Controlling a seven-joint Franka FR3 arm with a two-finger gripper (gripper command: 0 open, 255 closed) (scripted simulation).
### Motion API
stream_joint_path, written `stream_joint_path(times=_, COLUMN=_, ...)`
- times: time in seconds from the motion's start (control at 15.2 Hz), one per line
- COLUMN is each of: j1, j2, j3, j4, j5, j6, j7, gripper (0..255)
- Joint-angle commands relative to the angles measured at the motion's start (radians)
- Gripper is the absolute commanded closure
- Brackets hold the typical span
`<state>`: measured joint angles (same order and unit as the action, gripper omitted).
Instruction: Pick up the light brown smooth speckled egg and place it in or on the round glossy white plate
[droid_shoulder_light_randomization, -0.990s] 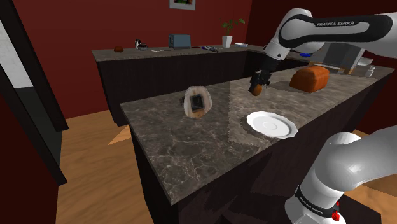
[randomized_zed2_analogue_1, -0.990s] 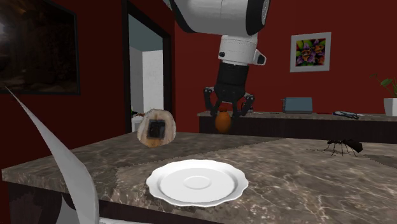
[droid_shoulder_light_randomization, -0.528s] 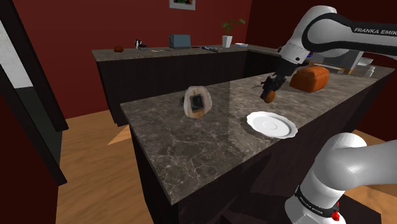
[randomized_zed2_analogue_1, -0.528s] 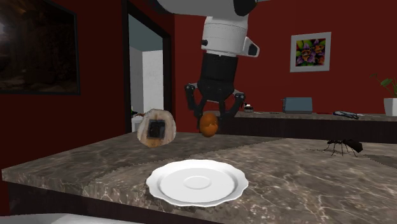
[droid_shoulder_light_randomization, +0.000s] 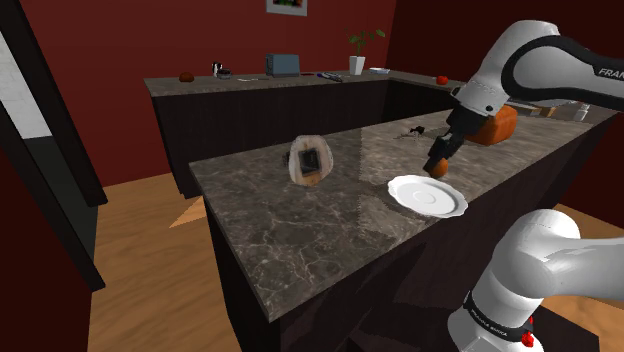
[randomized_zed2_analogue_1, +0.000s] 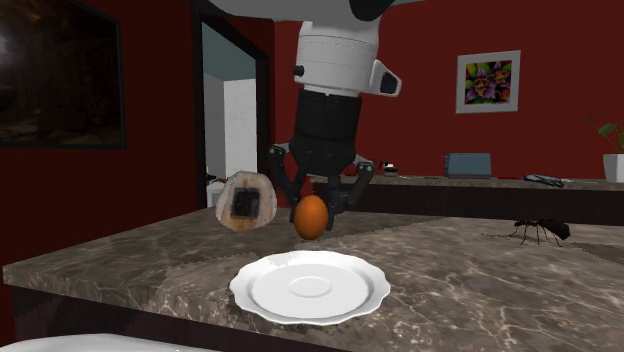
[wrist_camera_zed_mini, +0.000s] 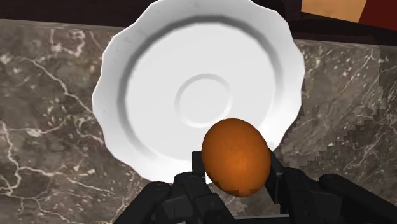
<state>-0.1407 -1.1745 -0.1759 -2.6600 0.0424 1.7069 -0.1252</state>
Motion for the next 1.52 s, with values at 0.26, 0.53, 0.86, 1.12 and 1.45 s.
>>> stream_joint_path(times=0.26, j1=-0.01, j2=-0.029, j3=-0.008, j4=-0.093, j5=-0.007, j6=0.063, j7=-0.011, gripper=255)
stream_joint_path(times=0.53, j1=-0.016, j2=-0.045, j3=-0.015, j4=-0.149, j5=-0.013, j6=0.102, j7=-0.018, gripper=255)
stream_joint_path(times=0.86, j1=-0.016, j2=-0.045, j3=-0.015, j4=-0.149, j5=-0.013, j6=0.102, j7=-0.018, gripper=255)
stream_joint_path(times=1.12, j1=-0.016, j2=-0.045, j3=-0.015, j4=-0.149, j5=-0.013, j6=0.102, j7=-0.018, gripper=0)
stream_joint_path(times=1.45, j1=-0.016, j2=-0.045, j3=-0.015, j4=-0.149, j5=-0.013, j6=0.102, j7=-0.018, gripper=0)
